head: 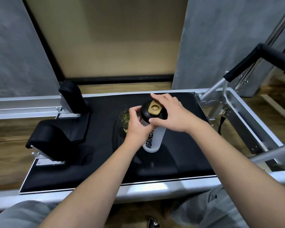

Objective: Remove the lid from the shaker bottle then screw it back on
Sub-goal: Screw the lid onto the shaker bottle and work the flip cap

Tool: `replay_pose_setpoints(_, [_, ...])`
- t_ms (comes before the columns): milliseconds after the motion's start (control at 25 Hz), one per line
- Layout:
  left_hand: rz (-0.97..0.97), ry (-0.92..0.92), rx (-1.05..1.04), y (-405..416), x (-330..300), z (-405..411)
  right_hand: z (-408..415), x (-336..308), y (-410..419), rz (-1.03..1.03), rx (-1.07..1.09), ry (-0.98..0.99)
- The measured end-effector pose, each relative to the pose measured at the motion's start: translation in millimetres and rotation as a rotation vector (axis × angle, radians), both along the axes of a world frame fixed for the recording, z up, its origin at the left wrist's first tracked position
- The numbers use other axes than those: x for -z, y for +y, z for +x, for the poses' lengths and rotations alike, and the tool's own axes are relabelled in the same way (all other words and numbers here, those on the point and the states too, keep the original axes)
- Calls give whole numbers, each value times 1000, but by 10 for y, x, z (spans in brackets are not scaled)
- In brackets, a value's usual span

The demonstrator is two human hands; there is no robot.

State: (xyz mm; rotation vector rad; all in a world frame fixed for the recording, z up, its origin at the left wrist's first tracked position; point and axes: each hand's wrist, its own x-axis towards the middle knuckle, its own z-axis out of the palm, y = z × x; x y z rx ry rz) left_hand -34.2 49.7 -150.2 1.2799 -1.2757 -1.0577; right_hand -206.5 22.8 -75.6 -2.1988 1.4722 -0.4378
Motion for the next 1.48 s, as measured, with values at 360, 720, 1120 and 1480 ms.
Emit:
replay_pose_setpoints(360, [56,-115,70,156,113,8,33,-204,-50,75,119,44])
replay_pose_setpoints(720, [195,-80,28,59,72,-131,187,-261,76,-49,316,422])
replay_pose_setpoints(1120, [314,279,10,101,22,-185,492,-336,127,-73,224,478])
replay_pose_setpoints(1480, [98,-11,119,95,110,-80,242,-555,72,148,-74,420])
